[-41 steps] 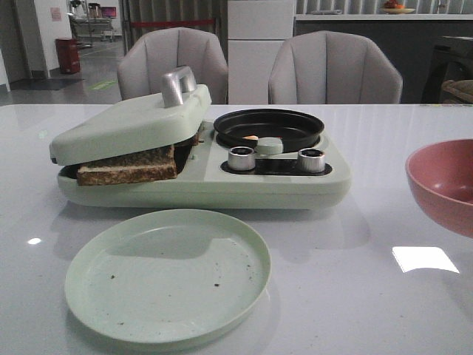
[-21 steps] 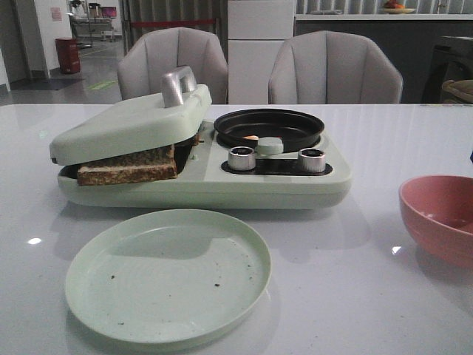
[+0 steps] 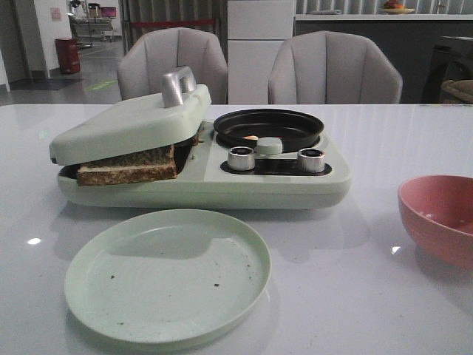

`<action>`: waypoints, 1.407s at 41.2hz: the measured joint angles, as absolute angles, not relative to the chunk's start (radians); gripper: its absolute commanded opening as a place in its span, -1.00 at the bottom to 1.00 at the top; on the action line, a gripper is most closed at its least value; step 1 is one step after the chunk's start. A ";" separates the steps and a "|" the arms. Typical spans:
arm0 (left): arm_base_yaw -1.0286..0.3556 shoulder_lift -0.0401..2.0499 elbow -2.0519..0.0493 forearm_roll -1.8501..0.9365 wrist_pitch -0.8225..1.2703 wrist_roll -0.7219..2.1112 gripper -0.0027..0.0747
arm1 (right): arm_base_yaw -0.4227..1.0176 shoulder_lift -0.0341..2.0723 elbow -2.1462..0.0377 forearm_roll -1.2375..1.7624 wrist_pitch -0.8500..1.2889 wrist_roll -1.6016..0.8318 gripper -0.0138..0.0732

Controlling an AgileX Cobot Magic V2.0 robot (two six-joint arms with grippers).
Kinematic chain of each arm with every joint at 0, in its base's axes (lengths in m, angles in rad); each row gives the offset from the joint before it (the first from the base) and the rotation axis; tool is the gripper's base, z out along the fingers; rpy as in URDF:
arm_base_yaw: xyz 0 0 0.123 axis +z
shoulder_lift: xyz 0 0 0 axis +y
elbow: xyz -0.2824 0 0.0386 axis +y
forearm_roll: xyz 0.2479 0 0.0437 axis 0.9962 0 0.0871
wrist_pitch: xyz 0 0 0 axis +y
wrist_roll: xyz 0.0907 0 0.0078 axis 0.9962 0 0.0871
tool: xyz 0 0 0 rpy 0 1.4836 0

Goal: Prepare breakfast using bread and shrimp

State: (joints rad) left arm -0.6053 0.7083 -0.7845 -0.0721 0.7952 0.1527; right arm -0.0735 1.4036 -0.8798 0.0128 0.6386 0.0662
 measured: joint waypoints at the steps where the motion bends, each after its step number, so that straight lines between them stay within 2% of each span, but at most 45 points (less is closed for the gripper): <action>1: -0.605 0.708 -0.785 -0.072 0.795 0.153 -0.67 | -0.066 1.388 -0.880 0.013 0.643 0.066 0.32; 23: -0.605 0.708 -0.785 -0.072 0.795 0.153 -0.67 | 0.273 0.850 -0.873 0.017 0.941 0.031 0.32; 35: -0.605 0.708 -0.785 -0.072 0.795 0.153 -0.67 | 0.281 0.583 -0.774 0.000 1.103 0.092 0.32; 52: -0.605 0.708 -0.785 -0.072 0.793 0.153 -0.67 | 0.281 0.326 -0.648 -0.032 1.124 0.111 0.31; 54: -0.605 0.708 -0.785 -0.072 0.790 0.153 -0.67 | 0.281 0.322 -0.647 -0.032 1.124 0.112 0.28; 58: -0.605 0.708 -0.785 -0.072 0.777 0.153 -0.67 | 0.281 0.317 -0.647 -0.032 1.124 0.112 0.10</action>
